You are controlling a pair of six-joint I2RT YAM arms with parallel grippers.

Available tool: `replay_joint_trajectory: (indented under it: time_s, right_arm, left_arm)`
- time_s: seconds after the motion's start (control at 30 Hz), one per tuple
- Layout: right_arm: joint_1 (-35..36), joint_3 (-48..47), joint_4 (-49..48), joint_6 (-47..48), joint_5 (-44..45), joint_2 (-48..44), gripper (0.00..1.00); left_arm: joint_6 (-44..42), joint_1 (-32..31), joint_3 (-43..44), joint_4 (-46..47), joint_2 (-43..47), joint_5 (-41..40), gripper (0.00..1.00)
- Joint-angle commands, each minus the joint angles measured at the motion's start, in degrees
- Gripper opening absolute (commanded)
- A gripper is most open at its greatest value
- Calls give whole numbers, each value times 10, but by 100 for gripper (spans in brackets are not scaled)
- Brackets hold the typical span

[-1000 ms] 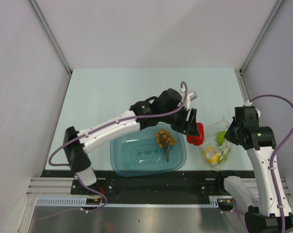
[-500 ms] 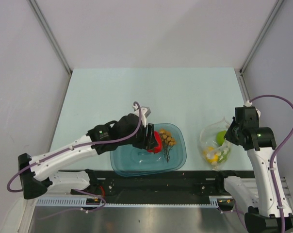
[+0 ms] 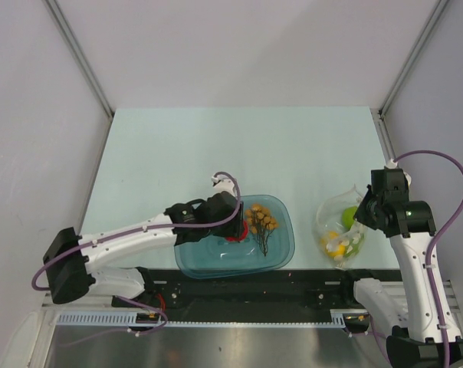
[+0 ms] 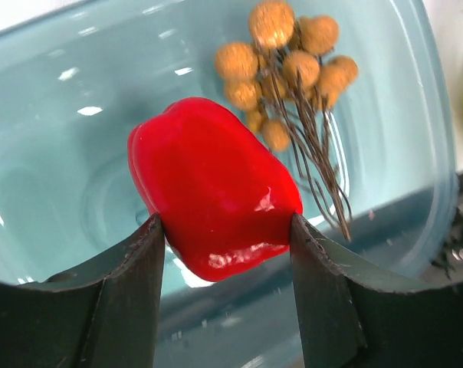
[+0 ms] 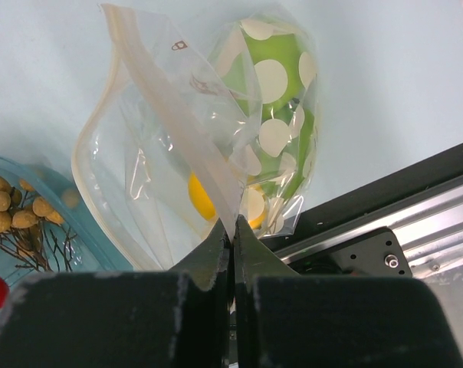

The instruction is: Open the zip-top bag and remove the fake food

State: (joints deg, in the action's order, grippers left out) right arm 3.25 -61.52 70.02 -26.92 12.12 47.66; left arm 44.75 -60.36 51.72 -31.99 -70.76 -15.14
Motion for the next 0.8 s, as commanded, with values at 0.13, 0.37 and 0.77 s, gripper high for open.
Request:
replay_joint_trajectory:
  time_s: [0.13, 0.37, 0.77]
  right_arm:
    - [-2, 0, -8, 5, -1, -8, 0]
    - [-3, -1, -8, 6, -3, -9, 0]
    - [-2, -8, -11, 13, -11, -2, 0]
  left_arm:
    - [-36, 10, 62, 24, -111, -42, 0]
    - [-24, 13, 78, -4, -141, -7, 3]
    - [-34, 11, 105, -62, -32, 4, 95]
